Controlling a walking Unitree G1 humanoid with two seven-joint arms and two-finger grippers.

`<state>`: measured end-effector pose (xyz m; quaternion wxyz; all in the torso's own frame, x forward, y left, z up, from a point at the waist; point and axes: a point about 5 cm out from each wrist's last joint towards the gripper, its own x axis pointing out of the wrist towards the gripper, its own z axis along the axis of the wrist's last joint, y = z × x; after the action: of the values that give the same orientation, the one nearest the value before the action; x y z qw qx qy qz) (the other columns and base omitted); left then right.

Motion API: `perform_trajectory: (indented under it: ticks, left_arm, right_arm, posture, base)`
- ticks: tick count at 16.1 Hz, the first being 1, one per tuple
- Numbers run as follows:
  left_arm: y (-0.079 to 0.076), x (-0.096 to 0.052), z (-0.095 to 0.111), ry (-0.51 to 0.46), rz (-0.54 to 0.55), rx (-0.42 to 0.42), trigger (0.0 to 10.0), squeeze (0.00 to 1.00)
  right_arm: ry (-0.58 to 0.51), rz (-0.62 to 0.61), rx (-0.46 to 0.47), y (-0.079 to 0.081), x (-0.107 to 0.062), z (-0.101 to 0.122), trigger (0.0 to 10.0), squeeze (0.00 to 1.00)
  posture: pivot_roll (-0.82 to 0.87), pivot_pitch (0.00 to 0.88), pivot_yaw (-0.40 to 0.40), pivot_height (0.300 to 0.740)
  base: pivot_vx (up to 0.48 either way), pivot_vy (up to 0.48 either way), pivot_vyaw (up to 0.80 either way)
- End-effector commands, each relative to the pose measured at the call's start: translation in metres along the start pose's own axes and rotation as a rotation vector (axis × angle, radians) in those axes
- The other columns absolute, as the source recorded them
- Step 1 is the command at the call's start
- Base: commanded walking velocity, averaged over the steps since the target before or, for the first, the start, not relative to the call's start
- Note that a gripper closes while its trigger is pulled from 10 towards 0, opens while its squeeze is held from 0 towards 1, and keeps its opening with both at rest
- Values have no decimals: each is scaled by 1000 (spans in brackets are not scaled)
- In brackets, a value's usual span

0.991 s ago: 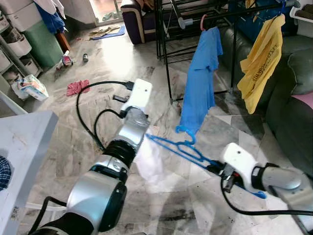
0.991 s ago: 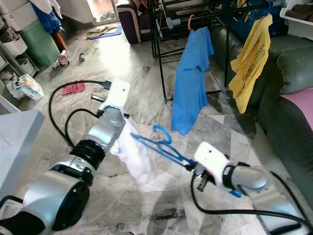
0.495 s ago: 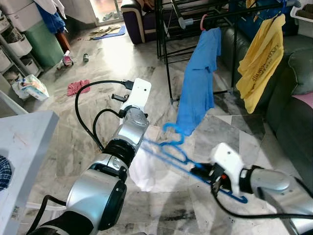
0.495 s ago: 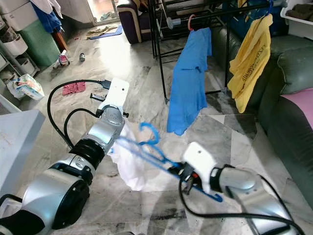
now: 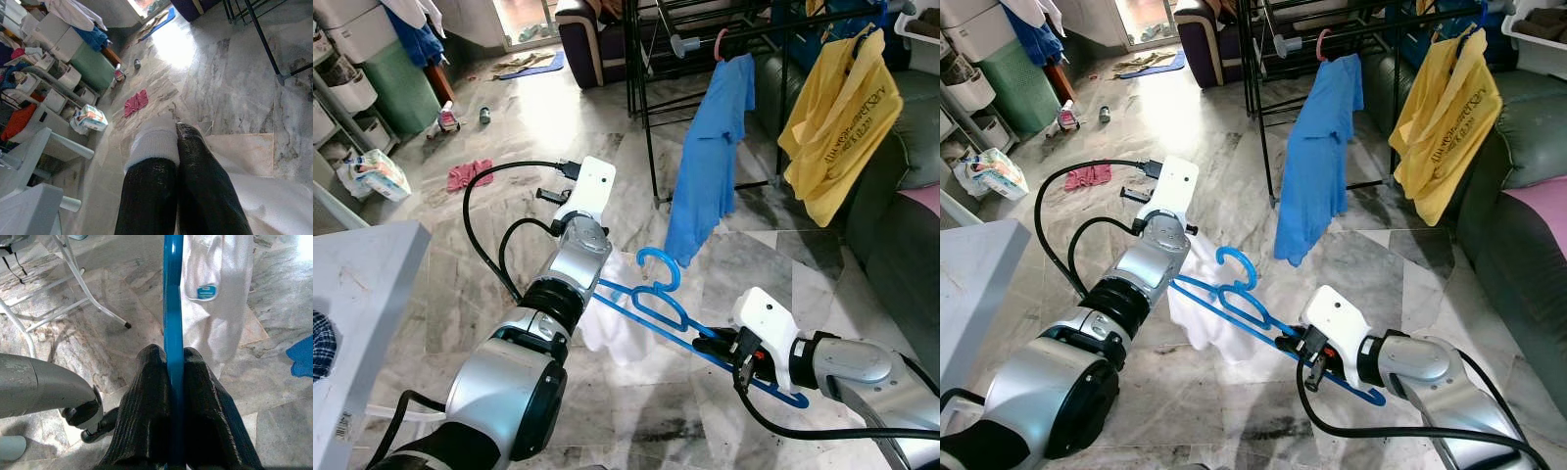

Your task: Hang hanger

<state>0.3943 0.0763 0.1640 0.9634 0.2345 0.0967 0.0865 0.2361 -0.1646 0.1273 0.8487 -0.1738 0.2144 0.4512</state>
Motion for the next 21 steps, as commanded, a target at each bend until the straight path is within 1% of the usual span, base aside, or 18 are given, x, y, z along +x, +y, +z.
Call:
perform_trajectory:
  ticks: [1,8,9,10,11,13,14,15,16,17,18,19,21]
  left_arm:
    - [5,2,7,-29,23,5,10000,0]
    - [5,2,7,-29,23,6,10000,0]
    - [16,3,2,-147,-107,-69,10000,0]
    - [32,-4,-3,-330,-246,-110,10000,0]
    - [40,-3,-4,-370,-255,-120,10000,0]
    - [47,-1,-4,-395,-226,-111,10000,0]
    - [49,-1,-7,-405,-225,-102,10000,0]
    - [50,-6,-13,-420,-247,-97,10000,0]
    - [49,-13,-19,-448,-278,-90,10000,0]
    - [47,-18,-24,-453,-293,-89,10000,0]
    - [46,-19,-25,-451,-298,-94,10000,0]
    - [44,-22,-24,-454,-298,-103,10000,0]
    - [44,-25,-14,-470,-298,-111,10000,0]
  right_arm:
    - [-26,11,-16,3,0,7,10000,0]
    - [-19,10,-16,4,1,6,10000,0]
    - [-23,-65,-10,-2,8,1,10000,0]
    - [-17,-119,-7,-2,20,-7,10000,0]
    - [-5,-74,-22,4,23,-9,10000,0]
    - [50,-73,-52,0,20,-13,10000,0]
    - [71,-86,-65,-3,19,-16,10000,0]
    - [70,-92,-64,-2,21,-18,10000,0]
    - [64,-102,-63,1,25,-19,10000,0]
    - [52,-111,-62,5,29,-19,10000,0]
    - [47,-115,-61,6,31,-19,10000,0]
    - [37,-118,-56,10,37,-18,10000,0]
    - [14,-150,-39,8,49,-15,10000,0]
  posture:
    - [-63,58,171,740]
    - [-63,58,171,740]
    - [-48,47,158,740]
    - [-42,40,151,740]
    - [-42,35,146,740]
    - [-46,31,137,740]
    - [-49,29,131,740]
    - [-48,26,126,740]
    - [-47,24,123,740]
    - [-42,23,123,740]
    - [-39,22,123,740]
    - [-23,22,128,740]
    - [-3,26,138,740]
  base:
    - [0,0,0]
    - [0,0,0]
    - [0,0,0]
    - [0,0,0]
    - [0,0,0]
    - [0,0,0]
    - [0,0,0]
    - [0,0,0]
    - [0,0,0]
    - [0,0,0]
    - [0,0,0]
    - [0,0,0]
    - [0,0,0]
